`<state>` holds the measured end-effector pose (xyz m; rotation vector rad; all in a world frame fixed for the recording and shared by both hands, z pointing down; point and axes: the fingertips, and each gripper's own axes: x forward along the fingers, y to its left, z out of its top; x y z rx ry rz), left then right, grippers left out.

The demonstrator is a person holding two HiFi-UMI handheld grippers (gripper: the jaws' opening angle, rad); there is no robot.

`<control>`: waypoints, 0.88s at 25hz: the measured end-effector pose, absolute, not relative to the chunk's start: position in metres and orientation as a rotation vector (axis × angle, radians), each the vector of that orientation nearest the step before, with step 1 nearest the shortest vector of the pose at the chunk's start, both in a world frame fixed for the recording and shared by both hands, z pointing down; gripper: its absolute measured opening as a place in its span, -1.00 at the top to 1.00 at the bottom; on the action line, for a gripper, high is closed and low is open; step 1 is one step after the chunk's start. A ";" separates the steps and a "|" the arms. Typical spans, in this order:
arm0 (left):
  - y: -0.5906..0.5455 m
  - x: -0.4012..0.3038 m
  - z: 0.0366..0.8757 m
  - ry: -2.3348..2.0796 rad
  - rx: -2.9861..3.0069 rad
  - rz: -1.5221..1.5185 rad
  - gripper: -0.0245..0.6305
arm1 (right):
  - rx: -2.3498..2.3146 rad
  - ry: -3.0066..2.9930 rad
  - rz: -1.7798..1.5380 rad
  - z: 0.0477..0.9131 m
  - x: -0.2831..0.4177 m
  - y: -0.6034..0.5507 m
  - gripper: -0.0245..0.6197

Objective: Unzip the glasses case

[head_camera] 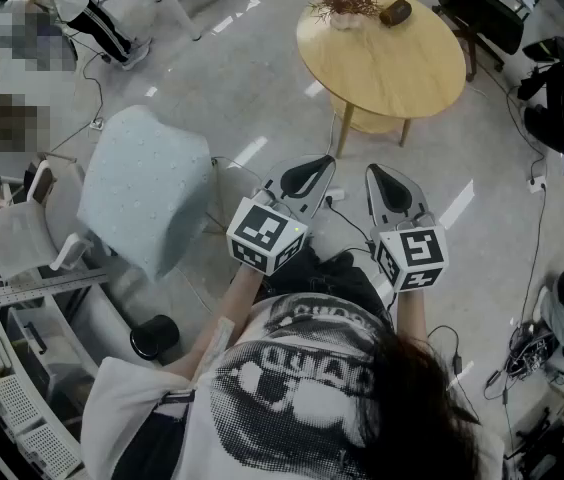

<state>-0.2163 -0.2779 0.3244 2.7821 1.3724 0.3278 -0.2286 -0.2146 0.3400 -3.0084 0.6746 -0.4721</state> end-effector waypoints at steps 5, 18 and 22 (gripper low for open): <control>-0.267 -0.222 0.326 1.349 2.793 0.330 0.88 | -3.002 0.638 -0.427 0.339 -0.236 -0.190 0.93; -0.218 -0.257 0.343 1.369 2.779 0.366 0.88 | -3.020 0.569 -0.441 0.357 -0.271 -0.117 0.93; -0.205 -0.255 0.341 1.401 2.795 0.387 0.88 | -2.999 0.566 -0.435 0.359 -0.271 -0.109 0.93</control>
